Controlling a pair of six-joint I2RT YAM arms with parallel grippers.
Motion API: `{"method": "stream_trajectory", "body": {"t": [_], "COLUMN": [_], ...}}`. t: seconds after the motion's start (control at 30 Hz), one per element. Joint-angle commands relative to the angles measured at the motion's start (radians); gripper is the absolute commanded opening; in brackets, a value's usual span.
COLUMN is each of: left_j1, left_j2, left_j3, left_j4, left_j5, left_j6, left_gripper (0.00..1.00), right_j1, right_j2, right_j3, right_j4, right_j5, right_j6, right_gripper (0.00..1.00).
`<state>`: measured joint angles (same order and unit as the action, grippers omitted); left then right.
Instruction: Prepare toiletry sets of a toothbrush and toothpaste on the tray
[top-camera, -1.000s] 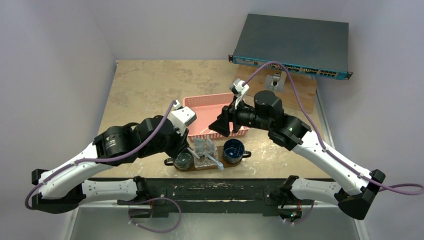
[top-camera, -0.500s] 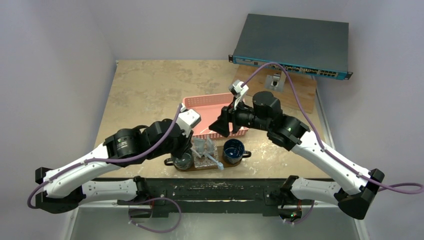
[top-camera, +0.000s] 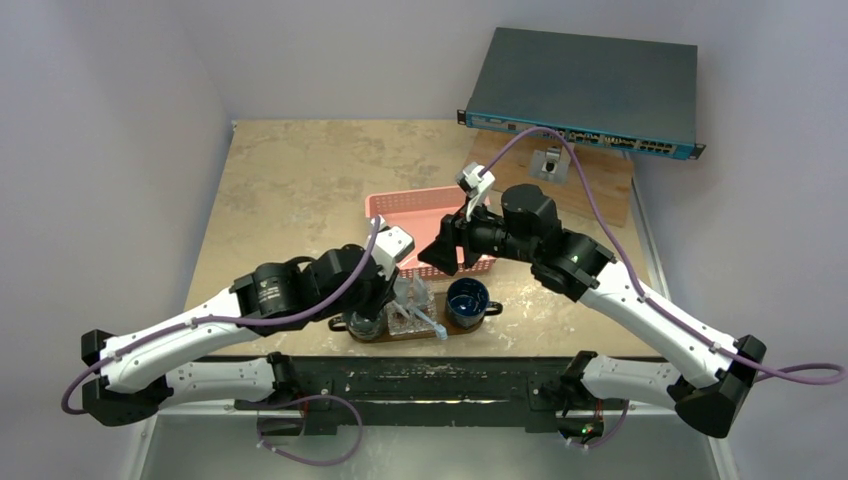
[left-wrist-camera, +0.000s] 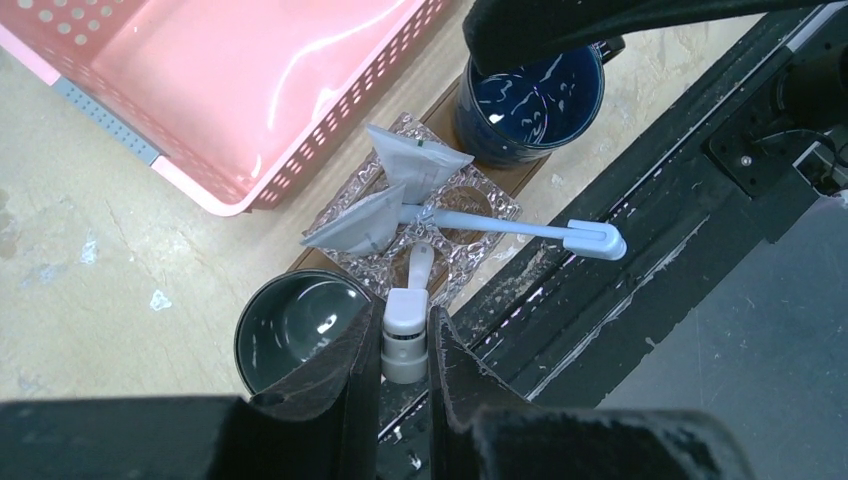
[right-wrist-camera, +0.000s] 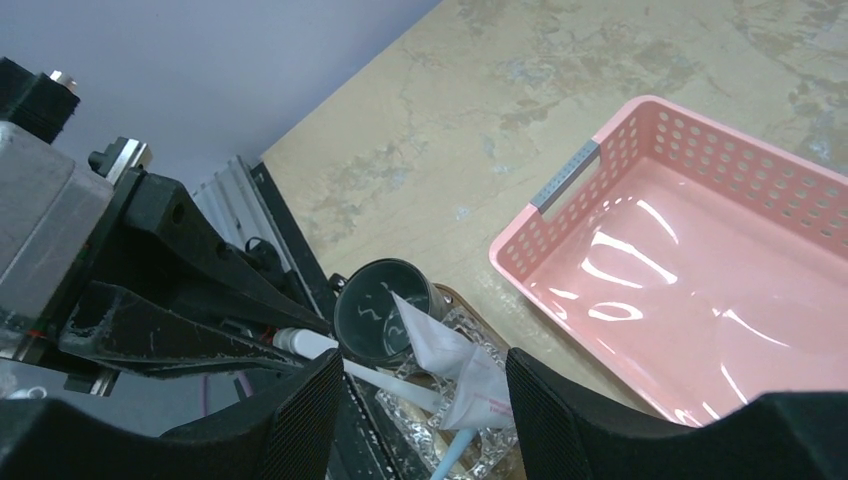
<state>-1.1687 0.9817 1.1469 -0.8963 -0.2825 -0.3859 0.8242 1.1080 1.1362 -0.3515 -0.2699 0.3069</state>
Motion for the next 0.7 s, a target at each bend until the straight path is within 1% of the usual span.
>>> {"method": "stream_trajectory", "body": {"t": [0.0, 0.33, 0.67], "left_j1": [-0.008, -0.027, -0.102], "left_j2": [-0.005, 0.000, 0.057], "left_j3": [-0.031, -0.082, -0.045], "left_j4": [0.099, 0.157, 0.138], "left_j5": [0.014, -0.022, -0.144], "left_j6": [-0.007, 0.008, 0.033], "left_gripper": [0.00, 0.00, 0.00], "right_j1": [0.001, 0.001, 0.001], "right_j2": [0.002, 0.012, -0.011], "right_j3": [-0.010, -0.023, -0.048], "right_j4": [0.012, 0.002, 0.006], "right_j5": [0.046, 0.076, 0.086], "right_j6": [-0.001, -0.009, -0.016], "right_gripper": [0.63, 0.63, 0.64]}}
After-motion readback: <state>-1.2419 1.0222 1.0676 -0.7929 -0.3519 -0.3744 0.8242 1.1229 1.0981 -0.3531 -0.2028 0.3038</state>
